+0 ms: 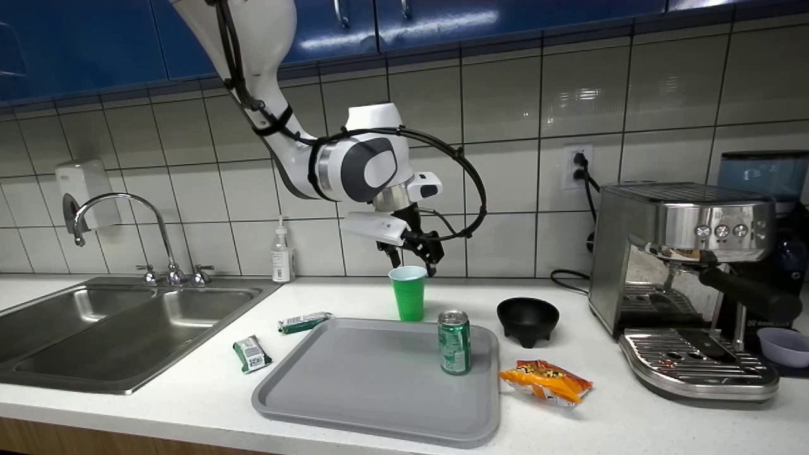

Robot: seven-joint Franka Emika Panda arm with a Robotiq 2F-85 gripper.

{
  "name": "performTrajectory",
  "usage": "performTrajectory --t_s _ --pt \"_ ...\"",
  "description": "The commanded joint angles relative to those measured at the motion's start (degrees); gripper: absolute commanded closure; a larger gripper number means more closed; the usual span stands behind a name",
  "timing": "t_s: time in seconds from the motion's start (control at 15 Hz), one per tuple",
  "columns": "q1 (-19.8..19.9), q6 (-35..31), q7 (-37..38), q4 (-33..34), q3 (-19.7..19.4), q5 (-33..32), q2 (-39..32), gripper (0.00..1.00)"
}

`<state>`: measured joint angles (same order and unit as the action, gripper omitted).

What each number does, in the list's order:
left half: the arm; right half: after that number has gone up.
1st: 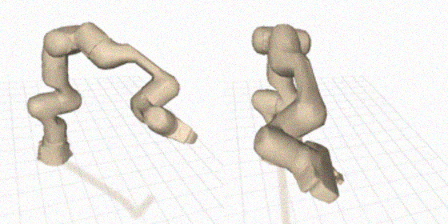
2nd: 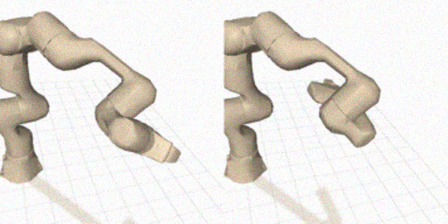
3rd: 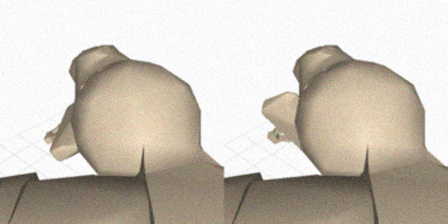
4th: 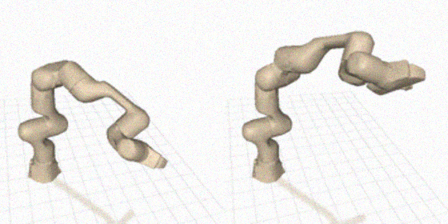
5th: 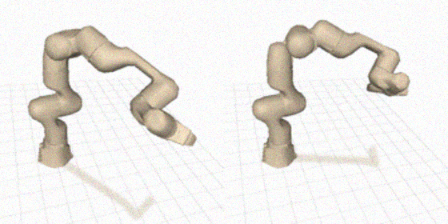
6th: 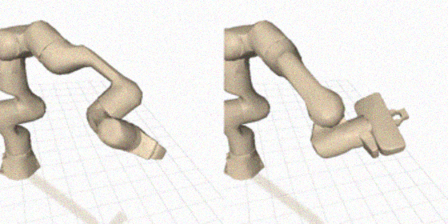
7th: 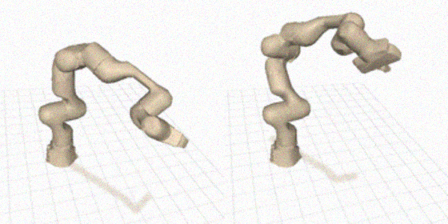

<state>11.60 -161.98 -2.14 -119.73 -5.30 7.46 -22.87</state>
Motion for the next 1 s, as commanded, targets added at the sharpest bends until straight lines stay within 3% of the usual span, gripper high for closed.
performTrajectory --t_s 0.0,0.93 --pt "-0.01 0.1 0.28 0.0 -0.01 -0.23 0.03 0.0" --pt "-1.23 0.44 1.77 1.15 -0.72 -0.96 -0.58 0.0"
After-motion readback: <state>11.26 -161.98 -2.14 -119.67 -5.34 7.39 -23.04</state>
